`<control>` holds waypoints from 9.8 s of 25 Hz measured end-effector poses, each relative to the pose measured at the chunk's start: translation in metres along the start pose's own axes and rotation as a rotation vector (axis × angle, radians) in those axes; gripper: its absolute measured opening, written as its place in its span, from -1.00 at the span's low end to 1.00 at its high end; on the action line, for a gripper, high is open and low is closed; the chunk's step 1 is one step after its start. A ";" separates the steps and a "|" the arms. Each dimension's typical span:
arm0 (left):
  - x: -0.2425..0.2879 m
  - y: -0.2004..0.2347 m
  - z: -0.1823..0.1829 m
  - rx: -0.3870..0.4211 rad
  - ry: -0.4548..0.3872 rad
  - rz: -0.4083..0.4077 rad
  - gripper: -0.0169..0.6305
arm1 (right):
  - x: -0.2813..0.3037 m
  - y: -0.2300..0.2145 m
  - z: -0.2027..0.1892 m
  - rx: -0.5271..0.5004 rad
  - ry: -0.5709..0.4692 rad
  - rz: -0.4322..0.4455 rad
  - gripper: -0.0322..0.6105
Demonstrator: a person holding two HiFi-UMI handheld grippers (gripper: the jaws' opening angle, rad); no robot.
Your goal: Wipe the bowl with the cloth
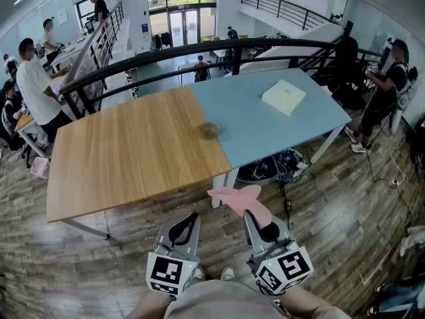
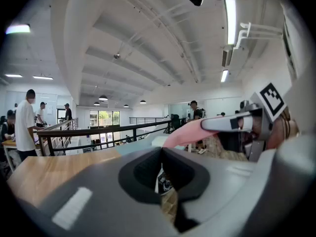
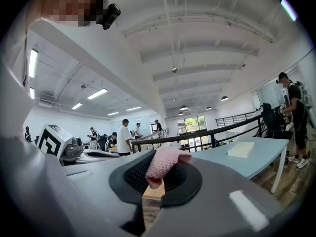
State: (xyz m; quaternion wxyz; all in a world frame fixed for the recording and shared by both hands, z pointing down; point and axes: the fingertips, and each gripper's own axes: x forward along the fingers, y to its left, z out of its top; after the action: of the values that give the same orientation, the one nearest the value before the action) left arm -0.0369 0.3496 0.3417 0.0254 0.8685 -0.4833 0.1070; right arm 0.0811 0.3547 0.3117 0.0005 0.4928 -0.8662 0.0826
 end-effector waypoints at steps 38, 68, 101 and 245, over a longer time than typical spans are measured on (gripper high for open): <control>0.033 -0.084 -0.004 -0.028 0.039 0.031 -0.94 | -0.054 -0.055 -0.016 0.041 0.012 0.109 -0.85; 0.050 -0.096 -0.014 -0.043 0.039 0.077 -0.94 | -0.046 -0.082 -0.017 0.092 -0.011 0.162 -0.85; 0.176 0.066 -0.006 -0.080 0.058 0.006 -0.94 | 0.145 -0.118 0.007 -0.006 0.021 0.079 -0.85; 0.626 0.354 -0.296 -0.600 0.552 -0.059 -0.93 | 0.552 -0.304 -0.243 0.091 0.387 -0.033 -0.84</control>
State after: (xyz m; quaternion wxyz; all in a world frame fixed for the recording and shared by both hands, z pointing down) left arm -0.0644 -0.3173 0.7411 0.4092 0.7747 -0.4432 0.1895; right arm 0.0369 -0.2335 0.6405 0.1461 0.4814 -0.8371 0.2150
